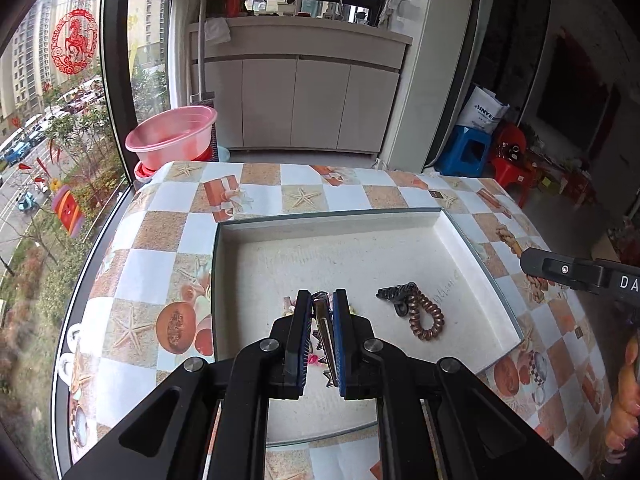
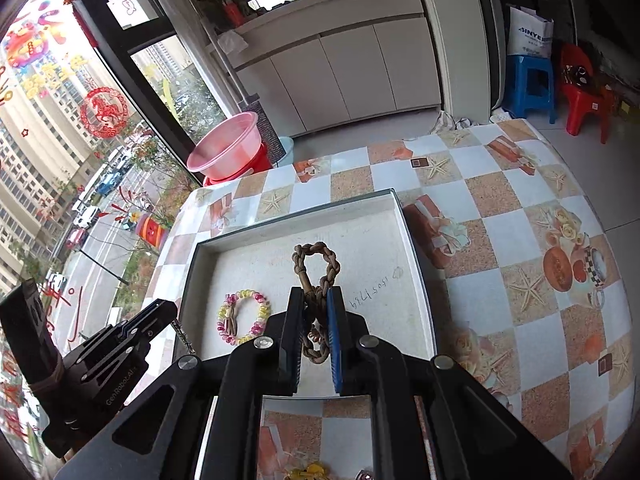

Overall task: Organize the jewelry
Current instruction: 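Carry the braided bracelet into the tray with the right tool while the left tool carries the barrette, then lower and release the braided bracelet with the right tool while the left tool releases the barrette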

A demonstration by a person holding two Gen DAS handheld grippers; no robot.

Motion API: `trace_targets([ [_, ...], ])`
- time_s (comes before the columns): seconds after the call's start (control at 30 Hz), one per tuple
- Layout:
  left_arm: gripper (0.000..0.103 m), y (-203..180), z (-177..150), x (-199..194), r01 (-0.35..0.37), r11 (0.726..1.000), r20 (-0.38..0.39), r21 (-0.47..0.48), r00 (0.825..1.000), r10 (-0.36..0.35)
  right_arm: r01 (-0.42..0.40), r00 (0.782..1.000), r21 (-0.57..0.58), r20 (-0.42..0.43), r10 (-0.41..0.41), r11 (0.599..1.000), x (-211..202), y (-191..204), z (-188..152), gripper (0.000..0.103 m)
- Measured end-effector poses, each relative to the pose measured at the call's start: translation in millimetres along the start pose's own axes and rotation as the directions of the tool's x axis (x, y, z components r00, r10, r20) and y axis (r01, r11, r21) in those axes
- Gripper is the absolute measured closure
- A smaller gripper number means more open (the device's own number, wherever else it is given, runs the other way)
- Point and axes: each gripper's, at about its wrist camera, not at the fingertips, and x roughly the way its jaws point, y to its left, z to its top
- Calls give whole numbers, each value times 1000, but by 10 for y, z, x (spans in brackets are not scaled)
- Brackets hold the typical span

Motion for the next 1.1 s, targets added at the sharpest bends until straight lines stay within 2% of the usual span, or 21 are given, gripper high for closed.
trace_targets([
  [0.13,79,2,-94,259,-20,1000,-39,6,999,20,11,999,13,-41,-11,1000,282,-90,-39,91],
  [0.43,79,-85,-195,511,-87,994,-45,62,995,90,65,993,6,-96,-64,998,706,-238,-171,91],
  [0.97,79,-165,-304,693,-140,983,-68,119,986,149,106,986,-29,-129,-109,994,990,-240,-327,89],
  [1.03,79,-179,-308,672,-149,981,-59,127,986,157,100,986,-31,-134,-104,994,990,-235,-324,84],
  [1.07,79,-183,-305,656,-150,980,-54,128,986,158,95,986,-26,-135,-97,995,980,-229,-322,76],
  [1.1,79,-184,-299,640,-146,981,-52,128,987,153,95,986,-20,-134,-97,995,970,-232,-319,63],
])
